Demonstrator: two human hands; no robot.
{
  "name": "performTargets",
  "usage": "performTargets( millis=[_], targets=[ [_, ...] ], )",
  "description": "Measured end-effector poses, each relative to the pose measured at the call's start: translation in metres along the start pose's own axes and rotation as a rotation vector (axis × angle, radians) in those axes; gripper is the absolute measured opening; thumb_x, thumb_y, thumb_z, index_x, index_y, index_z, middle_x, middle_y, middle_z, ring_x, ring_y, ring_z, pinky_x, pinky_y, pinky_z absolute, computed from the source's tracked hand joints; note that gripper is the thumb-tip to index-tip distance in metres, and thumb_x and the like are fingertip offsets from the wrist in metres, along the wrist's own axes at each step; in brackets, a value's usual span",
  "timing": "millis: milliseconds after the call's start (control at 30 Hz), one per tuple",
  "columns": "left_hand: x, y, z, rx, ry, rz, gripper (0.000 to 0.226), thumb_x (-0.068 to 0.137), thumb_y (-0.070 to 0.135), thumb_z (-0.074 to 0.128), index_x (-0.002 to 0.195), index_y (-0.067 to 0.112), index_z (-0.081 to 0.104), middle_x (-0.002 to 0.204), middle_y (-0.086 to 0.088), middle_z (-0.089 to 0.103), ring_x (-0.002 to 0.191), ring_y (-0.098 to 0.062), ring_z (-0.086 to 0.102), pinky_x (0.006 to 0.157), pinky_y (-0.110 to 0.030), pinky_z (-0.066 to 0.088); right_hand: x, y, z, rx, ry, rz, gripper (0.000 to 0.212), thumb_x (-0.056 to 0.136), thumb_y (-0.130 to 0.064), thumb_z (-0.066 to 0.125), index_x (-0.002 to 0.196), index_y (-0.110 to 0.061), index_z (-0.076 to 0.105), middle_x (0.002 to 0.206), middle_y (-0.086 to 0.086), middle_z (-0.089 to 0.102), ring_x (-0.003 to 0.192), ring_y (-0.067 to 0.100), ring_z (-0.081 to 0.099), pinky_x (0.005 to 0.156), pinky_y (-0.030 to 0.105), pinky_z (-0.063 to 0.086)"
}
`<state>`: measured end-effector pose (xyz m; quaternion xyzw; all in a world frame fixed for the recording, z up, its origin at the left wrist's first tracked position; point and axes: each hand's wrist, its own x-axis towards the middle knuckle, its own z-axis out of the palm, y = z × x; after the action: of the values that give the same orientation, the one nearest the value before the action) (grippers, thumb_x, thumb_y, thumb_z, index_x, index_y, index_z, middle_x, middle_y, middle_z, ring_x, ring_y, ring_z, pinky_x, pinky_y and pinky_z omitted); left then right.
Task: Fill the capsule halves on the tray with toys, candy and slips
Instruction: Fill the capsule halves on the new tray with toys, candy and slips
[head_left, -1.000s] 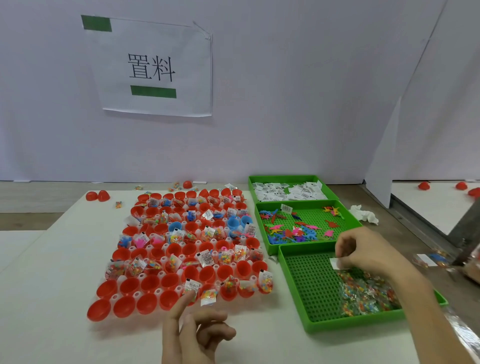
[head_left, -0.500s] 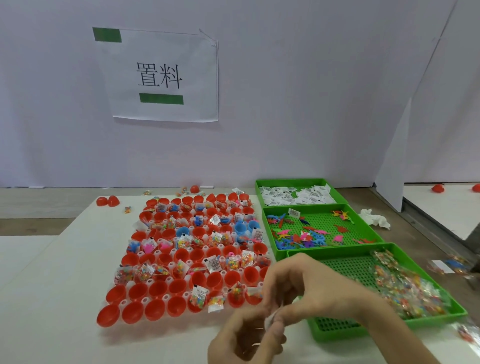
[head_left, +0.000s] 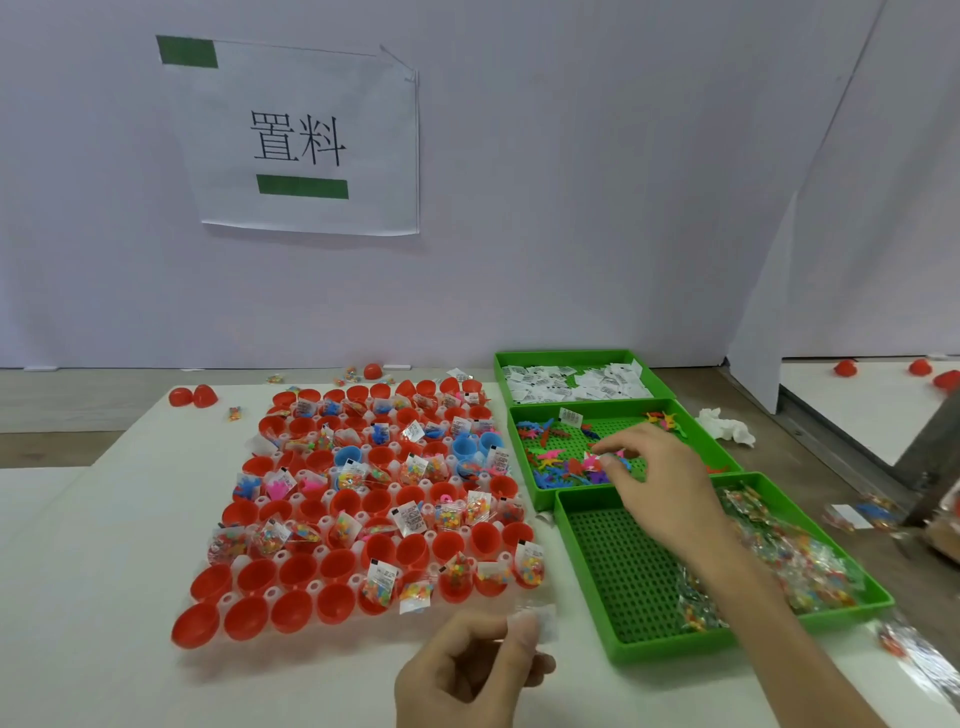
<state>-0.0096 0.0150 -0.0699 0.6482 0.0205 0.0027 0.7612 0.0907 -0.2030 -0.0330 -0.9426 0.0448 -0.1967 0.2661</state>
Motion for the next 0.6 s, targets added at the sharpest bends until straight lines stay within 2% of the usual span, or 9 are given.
performTargets(
  millis=[100,167,267,333,400,433,500,533,600],
  targets=[
    [-0.001,0.001,0.001,0.012,0.012,0.014,0.019,0.073,0.001,0.076,0.056,0.008,0.073,0.055,-0.015,0.068,0.052,-0.024,0.069,0.055,-0.026,0.058,0.006,0.021,0.009,-0.265,-0.21,0.139,0.025,0.102,-0.043,0.048,0.113,-0.038,0.069,0.132,-0.012,0.059,0.122,0.015,0.05,0.103,0.041,0.031],
    [-0.001,0.001,0.0,0.011,0.018,0.016,0.018,0.074,0.003,0.076,0.058,0.012,0.074,0.055,-0.015,0.069,0.052,-0.023,0.069,0.056,-0.026,0.058,0.008,0.026,0.011,-0.273,-0.253,0.161,0.031,0.104,-0.043,0.041,0.112,-0.036,0.07,0.136,-0.011,0.058,0.125,0.016,0.05,0.102,0.042,0.03],
    [0.0,0.0,-0.002,0.002,0.044,0.003,0.018,0.076,0.004,0.075,0.061,0.015,0.075,0.056,-0.015,0.069,0.053,-0.024,0.069,0.06,-0.034,0.06,0.009,0.026,0.013,-0.241,-0.228,0.148,0.034,0.106,-0.036,0.043,0.103,-0.025,0.075,0.132,-0.007,0.063,0.124,0.017,0.053,0.1,0.04,0.034],
    [0.0,0.0,-0.001,-0.002,0.043,-0.007,0.017,0.076,0.004,0.075,0.063,0.016,0.075,0.056,-0.016,0.069,0.054,-0.025,0.069,0.064,-0.04,0.059,0.009,0.027,0.013,-0.17,-0.176,0.164,0.033,0.105,-0.028,0.047,0.097,-0.015,0.077,0.124,0.002,0.069,0.113,0.025,0.062,0.093,0.037,0.043],
    [0.0,0.0,-0.002,-0.009,0.037,-0.01,0.016,0.076,0.005,0.075,0.064,0.016,0.076,0.056,-0.016,0.069,0.054,-0.026,0.069,0.065,-0.042,0.058,0.009,0.027,0.011,-0.078,-0.105,0.177,0.03,0.103,-0.023,0.051,0.096,-0.012,0.077,0.105,0.009,0.075,0.091,0.029,0.069,0.076,0.032,0.049],
    [0.0,0.0,-0.002,-0.01,0.036,-0.009,0.016,0.076,0.005,0.075,0.064,0.016,0.076,0.056,-0.017,0.069,0.054,-0.026,0.069,0.064,-0.041,0.059,0.009,0.027,0.01,-0.036,-0.06,0.183,0.028,0.103,-0.022,0.052,0.097,-0.013,0.078,0.092,0.01,0.076,0.076,0.023,0.069,0.065,0.028,0.047],
    [0.002,-0.001,-0.003,-0.016,0.038,-0.006,0.018,0.077,0.002,0.074,0.063,0.013,0.075,0.056,-0.018,0.068,0.054,-0.028,0.069,0.059,-0.036,0.06,0.01,0.028,0.008,0.054,0.041,0.193,0.024,0.101,-0.019,0.056,0.097,-0.014,0.079,0.066,0.007,0.071,0.044,0.004,0.052,0.042,0.014,0.033],
    [0.002,-0.002,-0.003,-0.027,0.038,-0.006,0.018,0.077,0.0,0.074,0.062,0.011,0.075,0.057,-0.018,0.068,0.054,-0.029,0.069,0.056,-0.033,0.06,0.011,0.028,0.007,0.081,0.076,0.196,0.02,0.099,-0.017,0.059,0.097,-0.015,0.079,0.061,0.001,0.069,0.039,0.003,0.046,0.041,0.012,0.033],
    [0.003,-0.002,-0.003,-0.059,0.031,-0.014,0.018,0.076,-0.002,0.073,0.061,0.008,0.075,0.058,-0.02,0.068,0.054,-0.031,0.069,0.053,-0.031,0.059,0.011,0.028,0.007,0.068,0.084,0.193,0.016,0.096,-0.014,0.064,0.101,-0.016,0.079,0.076,-0.006,0.072,0.045,-0.003,0.045,0.044,0.008,0.035]
  ],
)
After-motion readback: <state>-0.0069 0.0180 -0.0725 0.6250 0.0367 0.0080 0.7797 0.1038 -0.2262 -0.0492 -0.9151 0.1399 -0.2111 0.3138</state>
